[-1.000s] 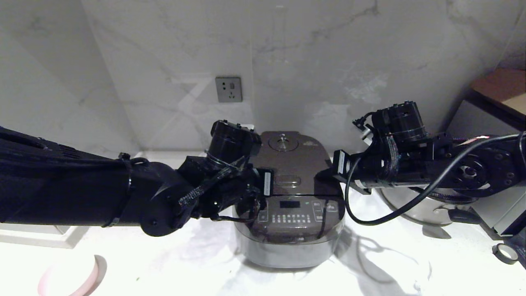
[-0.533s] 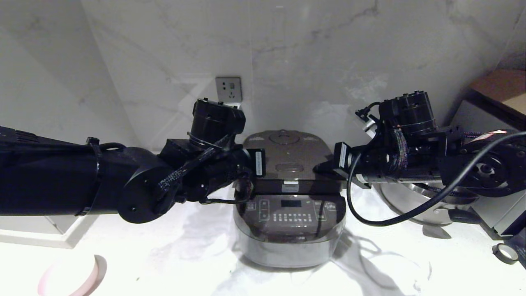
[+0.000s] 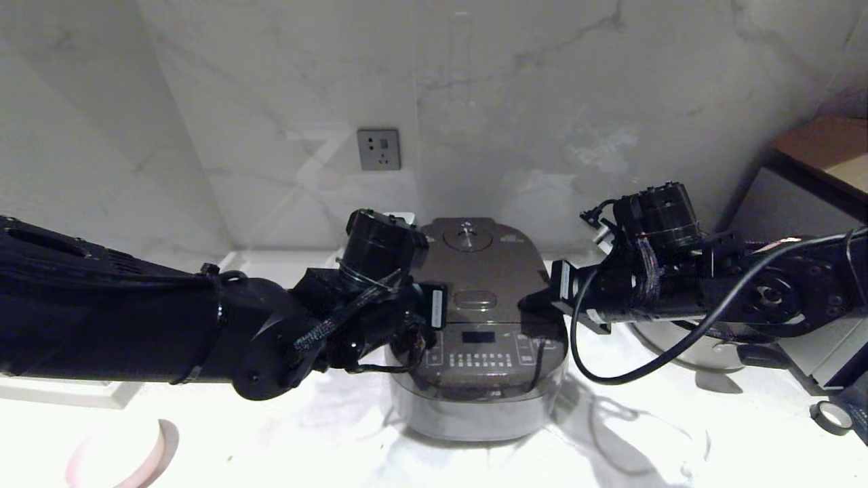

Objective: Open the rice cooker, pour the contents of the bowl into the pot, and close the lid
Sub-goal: Close the rice cooker

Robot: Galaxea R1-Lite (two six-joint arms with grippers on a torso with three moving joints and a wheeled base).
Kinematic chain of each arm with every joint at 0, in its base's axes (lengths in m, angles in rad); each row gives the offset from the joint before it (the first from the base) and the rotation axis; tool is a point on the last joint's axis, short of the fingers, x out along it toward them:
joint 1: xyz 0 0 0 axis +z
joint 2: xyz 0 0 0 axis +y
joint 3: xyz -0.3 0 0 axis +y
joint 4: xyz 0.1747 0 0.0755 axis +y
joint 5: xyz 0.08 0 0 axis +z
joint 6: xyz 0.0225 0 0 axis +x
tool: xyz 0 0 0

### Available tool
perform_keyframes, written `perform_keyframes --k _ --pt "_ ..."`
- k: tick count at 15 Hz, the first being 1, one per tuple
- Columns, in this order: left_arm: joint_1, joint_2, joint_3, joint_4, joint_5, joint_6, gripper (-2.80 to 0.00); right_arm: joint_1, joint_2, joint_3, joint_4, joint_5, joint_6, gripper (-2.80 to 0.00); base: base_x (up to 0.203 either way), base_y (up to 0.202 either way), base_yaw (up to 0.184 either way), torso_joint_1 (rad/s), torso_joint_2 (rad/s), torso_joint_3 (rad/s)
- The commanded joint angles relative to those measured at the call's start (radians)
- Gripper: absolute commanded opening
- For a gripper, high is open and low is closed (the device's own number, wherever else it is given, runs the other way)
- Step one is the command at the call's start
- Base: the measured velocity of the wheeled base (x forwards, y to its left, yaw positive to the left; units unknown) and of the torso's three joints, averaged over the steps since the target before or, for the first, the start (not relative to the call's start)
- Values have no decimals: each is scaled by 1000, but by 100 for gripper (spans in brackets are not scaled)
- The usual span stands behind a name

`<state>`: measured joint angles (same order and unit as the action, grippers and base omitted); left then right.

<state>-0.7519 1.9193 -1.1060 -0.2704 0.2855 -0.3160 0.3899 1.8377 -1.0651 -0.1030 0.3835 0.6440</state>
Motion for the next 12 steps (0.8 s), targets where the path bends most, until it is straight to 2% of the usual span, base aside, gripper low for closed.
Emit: perform_keyframes --k 1,5,12 --pt "-1 61 -4 10 -7 -2 -280 -28 42 3 -9 23 2 -280 0 0 0 0 0 0" --pt "-2 64 -29 10 -10 -5 -280 -28 41 13 -27 21 2 -280 0 0 0 0 0 0" --pt "32 -56 -70 8 -5 -11 -280 -14 -14 -25 -24 18 19 -280 0 0 0 0 0 0"
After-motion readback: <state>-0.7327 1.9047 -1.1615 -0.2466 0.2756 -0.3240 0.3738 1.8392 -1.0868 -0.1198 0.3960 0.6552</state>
